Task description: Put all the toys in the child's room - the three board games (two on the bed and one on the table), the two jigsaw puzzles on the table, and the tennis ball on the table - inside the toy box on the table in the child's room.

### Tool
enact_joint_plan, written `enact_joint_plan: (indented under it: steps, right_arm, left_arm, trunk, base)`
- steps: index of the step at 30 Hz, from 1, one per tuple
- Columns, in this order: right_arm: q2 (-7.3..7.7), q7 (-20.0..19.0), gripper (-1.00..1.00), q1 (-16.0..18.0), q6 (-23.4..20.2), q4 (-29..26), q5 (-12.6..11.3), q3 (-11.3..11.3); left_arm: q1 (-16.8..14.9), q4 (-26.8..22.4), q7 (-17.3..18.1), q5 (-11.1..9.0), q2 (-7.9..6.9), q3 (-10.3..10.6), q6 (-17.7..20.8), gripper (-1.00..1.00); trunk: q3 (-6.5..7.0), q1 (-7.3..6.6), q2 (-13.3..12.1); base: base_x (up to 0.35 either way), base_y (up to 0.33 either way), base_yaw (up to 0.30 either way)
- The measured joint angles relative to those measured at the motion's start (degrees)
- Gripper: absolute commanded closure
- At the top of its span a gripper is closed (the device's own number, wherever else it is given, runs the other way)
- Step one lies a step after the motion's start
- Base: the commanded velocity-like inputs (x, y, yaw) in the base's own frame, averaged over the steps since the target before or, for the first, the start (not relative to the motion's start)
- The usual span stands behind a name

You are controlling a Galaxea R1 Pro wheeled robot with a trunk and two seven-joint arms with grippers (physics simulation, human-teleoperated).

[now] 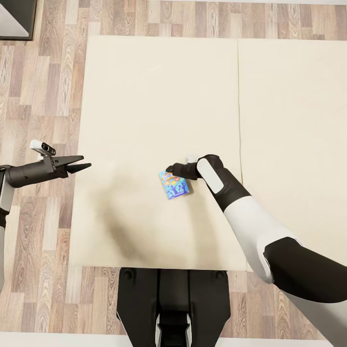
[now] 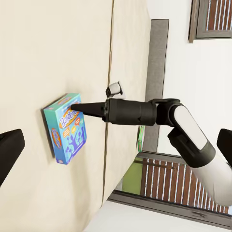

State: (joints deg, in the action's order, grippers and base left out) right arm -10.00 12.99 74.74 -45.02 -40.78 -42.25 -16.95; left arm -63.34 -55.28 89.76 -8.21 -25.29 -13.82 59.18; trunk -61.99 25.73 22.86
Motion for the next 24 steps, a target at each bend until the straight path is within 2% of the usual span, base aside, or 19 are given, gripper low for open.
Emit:
enact_joint_plan:
  steps: [24]
  right_arm:
    - [0.00, -0.04, -1.00, 0.12, -0.19, 0.34, -0.16, 0.03]
  left_arm:
    - [0.00, 0.00, 0.00, -0.01, 0.00, 0.00, -0.02, -1.00]
  trunk:
    - [0.00, -0.01, 0.00]
  base:
    - [0.000, 0.000, 0.000]
